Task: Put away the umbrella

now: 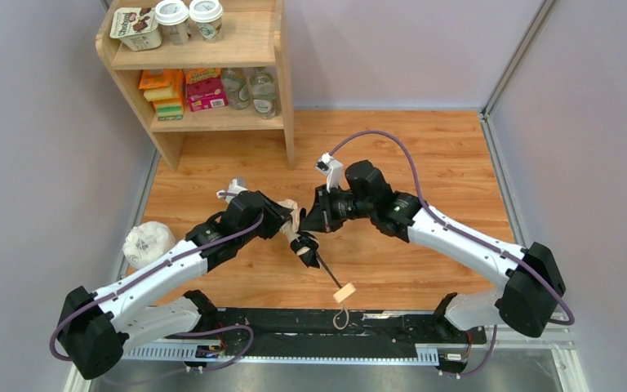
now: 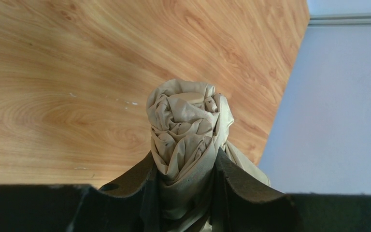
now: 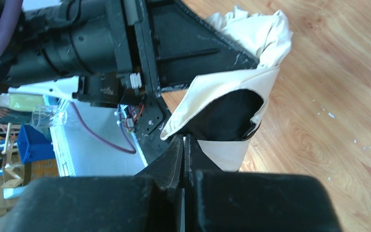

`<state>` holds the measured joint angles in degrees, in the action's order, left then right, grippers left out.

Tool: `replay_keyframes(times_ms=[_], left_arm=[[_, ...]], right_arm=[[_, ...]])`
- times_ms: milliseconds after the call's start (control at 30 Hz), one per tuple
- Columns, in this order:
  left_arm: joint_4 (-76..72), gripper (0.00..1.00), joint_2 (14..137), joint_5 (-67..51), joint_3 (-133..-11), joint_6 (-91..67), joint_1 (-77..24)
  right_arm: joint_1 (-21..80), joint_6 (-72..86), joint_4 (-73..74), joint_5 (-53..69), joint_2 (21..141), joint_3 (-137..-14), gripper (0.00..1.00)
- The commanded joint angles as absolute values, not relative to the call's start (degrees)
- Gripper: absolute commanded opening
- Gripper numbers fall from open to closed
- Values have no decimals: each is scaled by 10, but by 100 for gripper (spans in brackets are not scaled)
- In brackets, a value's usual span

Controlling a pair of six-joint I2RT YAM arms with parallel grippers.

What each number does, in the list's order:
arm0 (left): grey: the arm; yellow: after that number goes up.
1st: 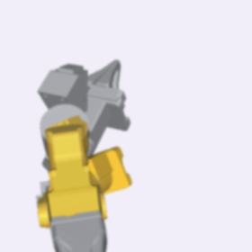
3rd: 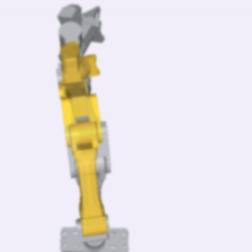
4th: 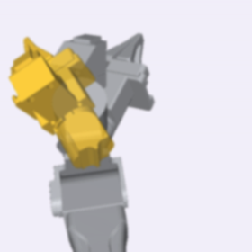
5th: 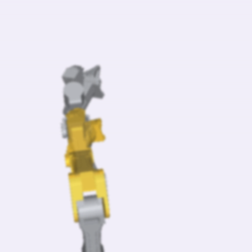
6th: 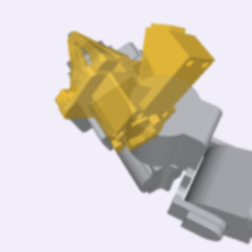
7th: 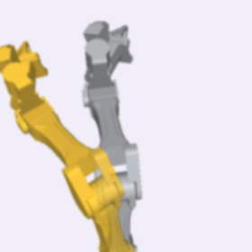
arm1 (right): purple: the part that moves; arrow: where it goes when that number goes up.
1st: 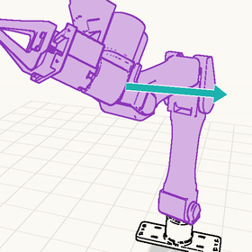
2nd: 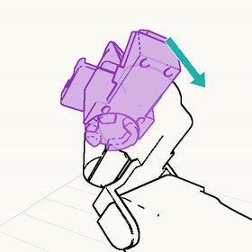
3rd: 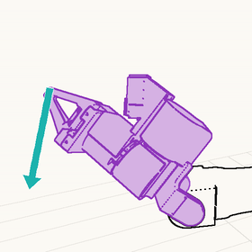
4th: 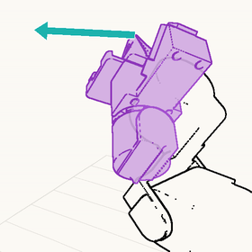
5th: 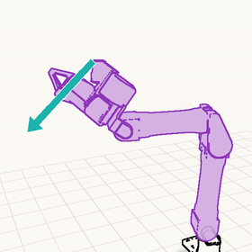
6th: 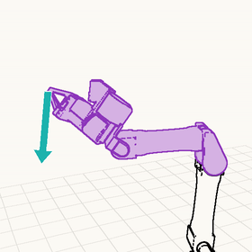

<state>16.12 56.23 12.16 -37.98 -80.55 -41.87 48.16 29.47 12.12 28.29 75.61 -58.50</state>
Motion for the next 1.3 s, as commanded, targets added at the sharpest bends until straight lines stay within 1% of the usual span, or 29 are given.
replay_keyframes(times_ms=[0,133,267,367,567,767,867,1033,1100,1167,1233,1267], left_arm=[[226,0,571,171,-404,-796,-422],[240,0,566,164,-411,-796,-422],[231,0,563,157,-404,-800,-422],[254,0,550,184,-403,-803,-421],[258,0,505,209,-395,-788,-394],[223,0,524,138,-417,-780,-332],[248,0,550,141,-449,-758,-332],[237,0,573,107,-460,-751,-333],[230,0,572,98,-454,-749,-332],[222,0,566,95,-445,-749,-332],[173,0,545,90,-418,-733,-332],[124,0,541,78,-399,-710,-330]], right_arm=[[504,295,91,257,778,-664,0],[524,273,86,164,784,-663,0],[533,277,76,106,787,-662,0],[533,267,92,75,754,-646,0],[528,243,119,133,659,-576,0],[527,251,75,177,614,-535,0],[529,244,57,190,622,-550,0],[528,229,52,215,685,-598,0],[528,236,45,213,708,-608,0],[525,236,64,186,726,-627,0],[508,251,83,156,720,-630,0],[492,259,97,162,719,-628,0]])
